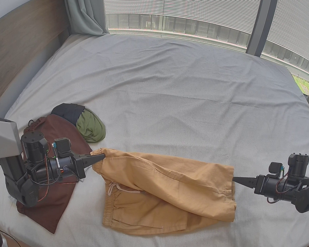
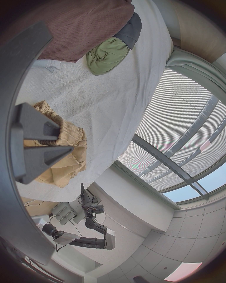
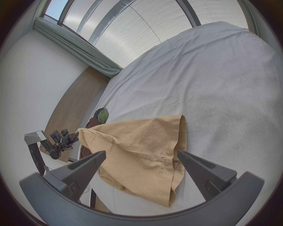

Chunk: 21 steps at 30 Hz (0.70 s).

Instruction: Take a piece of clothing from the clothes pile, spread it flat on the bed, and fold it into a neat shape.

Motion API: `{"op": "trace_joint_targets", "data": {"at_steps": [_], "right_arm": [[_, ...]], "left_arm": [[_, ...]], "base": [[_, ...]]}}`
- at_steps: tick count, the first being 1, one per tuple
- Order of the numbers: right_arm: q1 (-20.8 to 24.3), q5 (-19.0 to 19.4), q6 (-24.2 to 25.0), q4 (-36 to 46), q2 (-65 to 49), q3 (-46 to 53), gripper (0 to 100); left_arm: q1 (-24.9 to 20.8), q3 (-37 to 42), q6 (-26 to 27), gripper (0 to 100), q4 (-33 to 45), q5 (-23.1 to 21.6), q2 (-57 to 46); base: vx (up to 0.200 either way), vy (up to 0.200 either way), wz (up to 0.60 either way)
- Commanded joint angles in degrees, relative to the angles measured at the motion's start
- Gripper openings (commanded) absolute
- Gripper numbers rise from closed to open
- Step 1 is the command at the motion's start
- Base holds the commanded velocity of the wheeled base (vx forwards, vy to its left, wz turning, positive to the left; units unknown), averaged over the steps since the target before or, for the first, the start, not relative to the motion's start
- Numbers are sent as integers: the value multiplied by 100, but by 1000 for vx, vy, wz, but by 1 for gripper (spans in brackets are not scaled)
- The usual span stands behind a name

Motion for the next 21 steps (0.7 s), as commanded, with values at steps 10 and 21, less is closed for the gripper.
{"op": "trace_joint_targets", "data": {"at_steps": [10, 21], "right_arm": [[27, -15, 30, -343, 753, -5, 100], [106, 3, 241, -686, 1211, -23, 100]], "left_arm": [[12, -18, 8, 0, -8, -1, 0], [38, -27, -1, 0, 1, -1, 0]], "base": [[0, 0, 0], [0, 0, 0]]}}
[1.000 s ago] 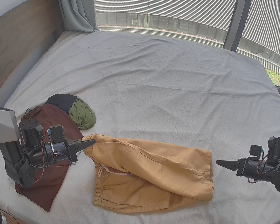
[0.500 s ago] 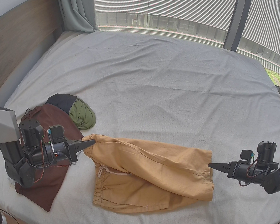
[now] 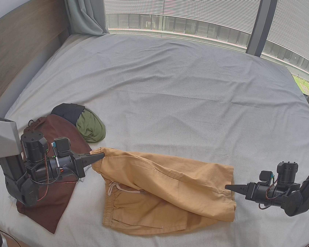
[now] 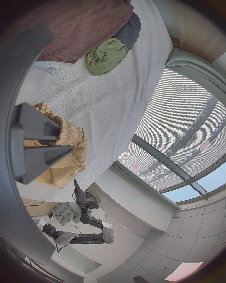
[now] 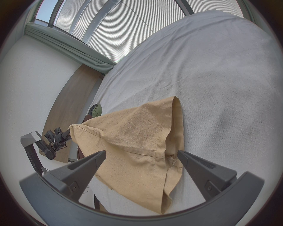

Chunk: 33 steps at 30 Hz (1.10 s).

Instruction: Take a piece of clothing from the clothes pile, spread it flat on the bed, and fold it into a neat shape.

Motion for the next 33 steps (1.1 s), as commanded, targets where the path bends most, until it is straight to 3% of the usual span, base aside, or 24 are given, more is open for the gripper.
{"op": "trace_joint_targets", "data": {"at_steps": [1, 18, 28, 29, 33], "right_arm": [[56, -4, 74, -77, 212, -6, 100], [469, -4, 197, -499, 669, -15, 100], [662, -4, 707, -2011, 845, 275, 100], [662, -4, 786, -2151, 862, 311, 0], [627, -12, 874, -2459, 1038, 407, 0]], "left_arm": [[5, -1, -4, 0, 6, -1, 0], [-3, 8, -4, 0, -3, -1, -27], [-3, 8, -4, 0, -3, -1, -27], [-3, 8, -4, 0, -3, -1, -27], [-12, 8, -4, 0, 6, -1, -9]], "base": [[0, 0, 0], [0, 0, 0], [0, 0, 0], [0, 0, 0], [0, 0, 0]]}}
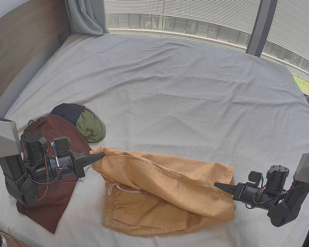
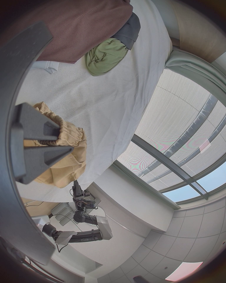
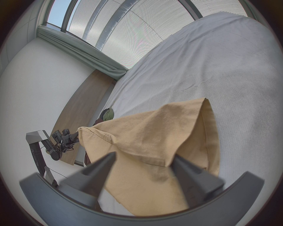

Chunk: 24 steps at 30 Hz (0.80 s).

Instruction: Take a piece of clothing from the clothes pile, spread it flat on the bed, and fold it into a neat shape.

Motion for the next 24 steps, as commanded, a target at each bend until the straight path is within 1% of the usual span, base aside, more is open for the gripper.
{"op": "trace_joint_targets", "data": {"at_steps": [1, 10, 15, 17, 24], "right_arm": [[-19, -4, 50, -166, 221, 152, 0], [-204, 58, 41, -236, 274, 178, 0], [-389, 532, 76, -316, -165, 328, 0], [-424, 594, 76, -316, -262, 345, 0], [-512, 611, 67, -342, -332, 363, 0]], "left_arm": [[1, -1, -4, 0, -3, -1, 23], [1, -10, -4, 0, -3, -1, 23], [19, -54, -4, 0, 6, -1, 32], [19, -54, -4, 0, 6, -1, 32], [124, -89, -4, 0, 6, -1, 58]], "base": [[0, 0, 0], [0, 0, 0], [0, 0, 0], [0, 0, 0], [0, 0, 0]]}}
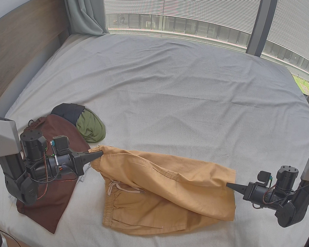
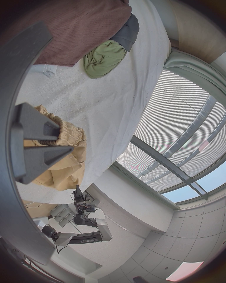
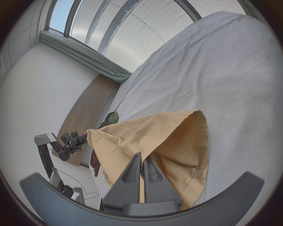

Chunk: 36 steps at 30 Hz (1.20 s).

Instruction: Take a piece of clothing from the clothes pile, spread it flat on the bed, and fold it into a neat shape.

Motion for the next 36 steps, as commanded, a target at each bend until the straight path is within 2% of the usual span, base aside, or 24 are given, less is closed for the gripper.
{"op": "trace_joint_targets", "data": {"at_steps": [1, 13, 14, 19, 21, 26, 36], "right_arm": [[-61, 13, 3, -30, -125, -16, 0], [-78, 22, -6, -74, -55, -33, 0], [-78, 92, -6, -74, -55, -16, 100], [-70, 417, -32, -83, 103, 2, 100], [-43, 417, -32, -136, 209, -24, 100], [-26, 417, -41, -857, 798, -16, 100], [89, 444, -155, -821, 1053, -139, 100]], "left_arm": [[45, -15, -10, 0, 1, 2, 21], [36, -58, 8, 0, -8, 11, 100], [36, -58, 8, 0, -8, 11, 100], [28, -58, 8, 0, 1, 11, 83], [28, -58, 8, 0, 1, 11, 83], [19, -58, -1, 0, 1, 2, 74], [10, -58, -1, 0, -8, 2, 57]], "base": [[0, 0, 0], [0, 0, 0], [0, 0, 0], [0, 0, 0], [0, 0, 0], [0, 0, 0], [0, 0, 0]]}}
